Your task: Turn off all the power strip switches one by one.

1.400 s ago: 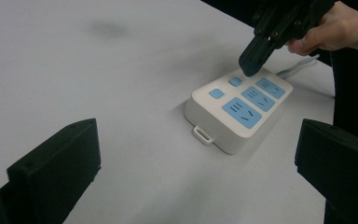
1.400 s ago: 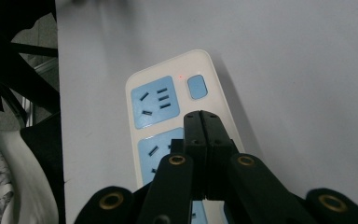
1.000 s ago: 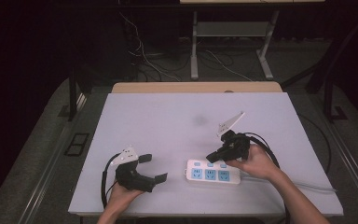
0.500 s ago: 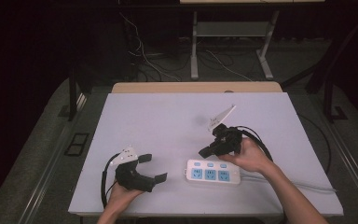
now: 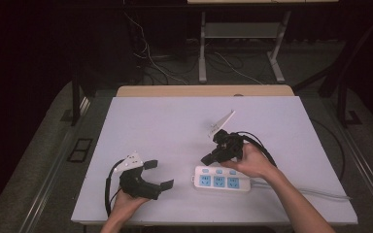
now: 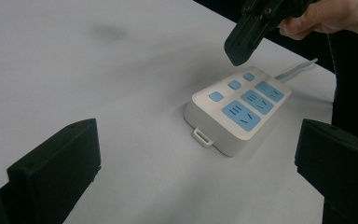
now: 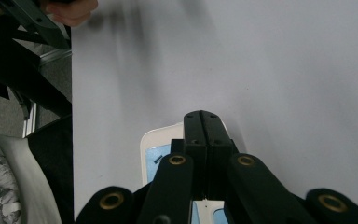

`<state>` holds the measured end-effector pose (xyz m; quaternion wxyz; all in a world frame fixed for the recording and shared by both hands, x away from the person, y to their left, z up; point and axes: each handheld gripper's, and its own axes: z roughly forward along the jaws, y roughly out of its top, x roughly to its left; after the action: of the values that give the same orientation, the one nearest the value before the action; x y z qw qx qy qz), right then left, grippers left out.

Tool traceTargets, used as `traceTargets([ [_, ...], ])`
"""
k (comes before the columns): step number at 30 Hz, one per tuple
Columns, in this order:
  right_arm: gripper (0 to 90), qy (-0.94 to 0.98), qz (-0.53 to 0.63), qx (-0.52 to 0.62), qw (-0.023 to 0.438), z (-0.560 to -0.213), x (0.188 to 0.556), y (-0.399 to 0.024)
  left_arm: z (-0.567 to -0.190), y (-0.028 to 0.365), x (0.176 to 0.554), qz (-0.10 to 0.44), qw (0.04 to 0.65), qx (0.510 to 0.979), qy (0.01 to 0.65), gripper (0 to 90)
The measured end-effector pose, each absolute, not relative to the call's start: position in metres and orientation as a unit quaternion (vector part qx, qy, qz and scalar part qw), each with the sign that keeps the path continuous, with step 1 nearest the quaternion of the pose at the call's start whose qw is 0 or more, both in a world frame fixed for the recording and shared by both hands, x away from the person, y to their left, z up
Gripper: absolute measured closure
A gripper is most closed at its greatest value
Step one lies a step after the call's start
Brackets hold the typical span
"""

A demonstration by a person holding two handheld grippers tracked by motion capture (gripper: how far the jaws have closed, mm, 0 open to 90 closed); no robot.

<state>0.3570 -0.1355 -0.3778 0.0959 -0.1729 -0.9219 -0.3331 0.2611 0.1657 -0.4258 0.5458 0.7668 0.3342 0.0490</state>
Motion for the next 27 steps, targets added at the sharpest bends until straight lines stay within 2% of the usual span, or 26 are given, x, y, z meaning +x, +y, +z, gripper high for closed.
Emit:
traceTargets([
  [27, 90.0, -0.932, -0.298, -0.178, 0.109, -0.401, 0.363, -0.126, -0.426, 0.167, 0.261, 0.051, 0.545, 0.768, 0.332, 0.0],
])
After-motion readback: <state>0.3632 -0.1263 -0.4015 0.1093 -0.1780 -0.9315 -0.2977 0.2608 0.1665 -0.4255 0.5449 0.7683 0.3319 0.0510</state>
